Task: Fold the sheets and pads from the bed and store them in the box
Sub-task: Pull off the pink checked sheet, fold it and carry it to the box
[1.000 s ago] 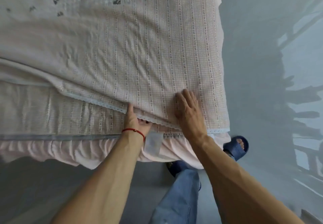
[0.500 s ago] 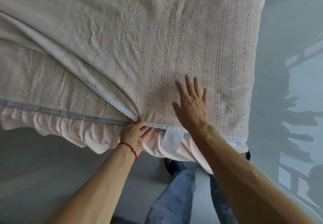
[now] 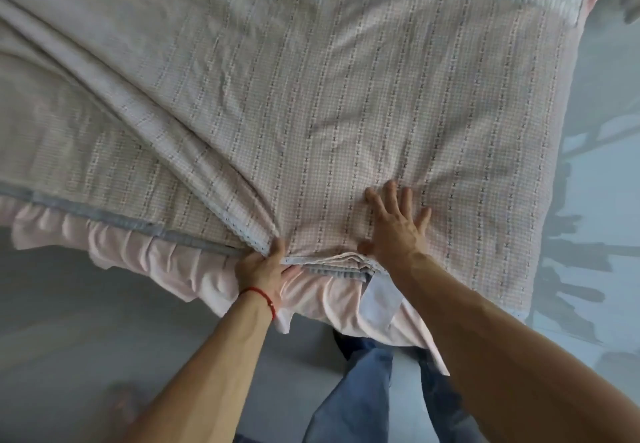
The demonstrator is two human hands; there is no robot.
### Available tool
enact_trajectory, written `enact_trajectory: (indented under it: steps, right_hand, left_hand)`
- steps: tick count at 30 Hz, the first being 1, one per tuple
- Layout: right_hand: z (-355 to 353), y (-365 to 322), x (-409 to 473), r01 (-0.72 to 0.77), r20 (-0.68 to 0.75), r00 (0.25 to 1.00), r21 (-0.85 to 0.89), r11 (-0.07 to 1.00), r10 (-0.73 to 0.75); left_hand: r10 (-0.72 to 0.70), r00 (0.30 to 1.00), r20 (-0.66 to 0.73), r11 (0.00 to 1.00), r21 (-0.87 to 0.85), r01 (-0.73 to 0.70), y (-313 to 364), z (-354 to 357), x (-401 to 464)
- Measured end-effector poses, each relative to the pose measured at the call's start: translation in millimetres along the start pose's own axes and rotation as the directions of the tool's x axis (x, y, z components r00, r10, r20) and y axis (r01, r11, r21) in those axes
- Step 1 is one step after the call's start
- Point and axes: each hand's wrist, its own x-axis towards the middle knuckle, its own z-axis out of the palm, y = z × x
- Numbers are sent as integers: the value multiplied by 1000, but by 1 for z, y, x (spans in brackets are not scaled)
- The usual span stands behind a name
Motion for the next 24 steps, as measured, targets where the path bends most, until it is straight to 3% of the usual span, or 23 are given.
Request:
enact_trajectory:
  steps: [4,15,19,24]
  right_hand:
    - [3,-4,5,-52,-2,999,-56,997,52]
    - [6,-19,10,-141,4,990,-165,976,144]
    - [6,-26,10,-155,-37,988,-158,975,151]
    - [7,-12,4,-108,-108,988,-6,994,107]
  left_hand:
    - [-166,984,62,980,122,157,14,7,29]
    - [-321,938,130,935,201,292,26,9,52]
    - [-342,926,159,931,193,310,28,6,54]
    - [-376,886,272,922,204,328,30,-2,64]
